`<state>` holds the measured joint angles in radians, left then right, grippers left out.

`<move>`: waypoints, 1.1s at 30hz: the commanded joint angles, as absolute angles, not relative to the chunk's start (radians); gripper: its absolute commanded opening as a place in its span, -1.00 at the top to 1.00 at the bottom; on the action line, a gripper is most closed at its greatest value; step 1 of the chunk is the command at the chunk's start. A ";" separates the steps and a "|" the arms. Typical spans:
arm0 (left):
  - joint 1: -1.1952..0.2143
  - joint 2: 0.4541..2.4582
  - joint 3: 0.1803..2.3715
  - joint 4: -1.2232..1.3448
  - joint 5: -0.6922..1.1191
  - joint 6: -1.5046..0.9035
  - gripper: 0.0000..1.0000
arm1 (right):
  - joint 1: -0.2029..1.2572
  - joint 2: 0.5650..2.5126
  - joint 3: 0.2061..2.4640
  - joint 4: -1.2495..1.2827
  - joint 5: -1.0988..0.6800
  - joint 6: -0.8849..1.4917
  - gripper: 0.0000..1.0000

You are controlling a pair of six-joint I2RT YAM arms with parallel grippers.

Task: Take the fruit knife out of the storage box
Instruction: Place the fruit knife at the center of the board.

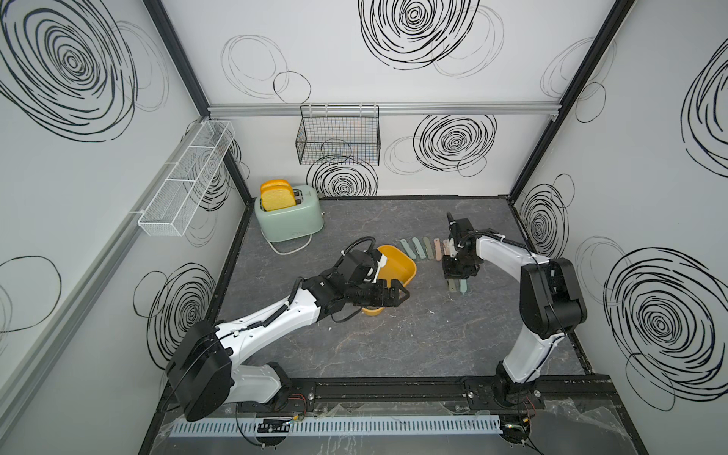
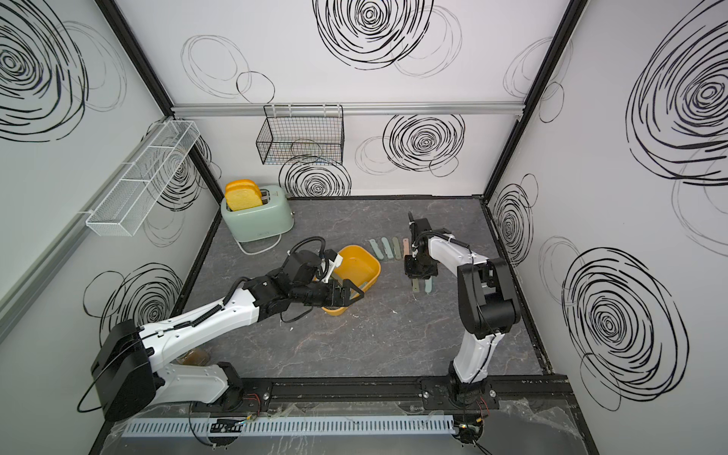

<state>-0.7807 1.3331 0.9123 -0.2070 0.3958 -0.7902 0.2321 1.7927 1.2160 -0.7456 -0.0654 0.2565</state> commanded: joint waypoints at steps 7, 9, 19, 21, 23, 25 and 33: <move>-0.791 1.331 0.943 -0.194 0.393 -0.770 -0.96 | 0.207 1.871 1.273 -0.712 -0.043 0.230 0.58; -0.788 1.328 0.941 -0.201 0.391 -0.766 -0.96 | 0.206 1.892 1.282 -0.710 -0.045 0.229 0.59; -0.772 1.312 0.928 -0.221 0.391 -0.755 -0.96 | 0.206 1.925 1.287 -0.702 0.002 0.220 0.57; -0.769 1.307 0.921 -0.217 0.393 -0.758 -0.96 | 0.206 1.927 1.288 -0.701 0.001 0.216 0.45; -0.769 1.301 0.914 -0.216 0.392 -0.759 -0.96 | 0.207 1.927 1.294 -0.705 0.007 0.214 0.34; -0.768 1.297 0.910 -0.216 0.391 -0.760 -0.96 | 0.209 1.923 1.301 -0.711 0.018 0.213 0.28; -0.709 1.243 0.910 -0.265 0.385 -0.738 -0.96 | 0.271 1.874 1.357 -0.751 0.062 0.216 0.29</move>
<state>-0.7429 1.2896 0.9142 -0.2459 0.3958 -0.7589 0.2352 1.9102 1.3174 -0.7109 0.0360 0.2195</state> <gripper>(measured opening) 0.978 0.357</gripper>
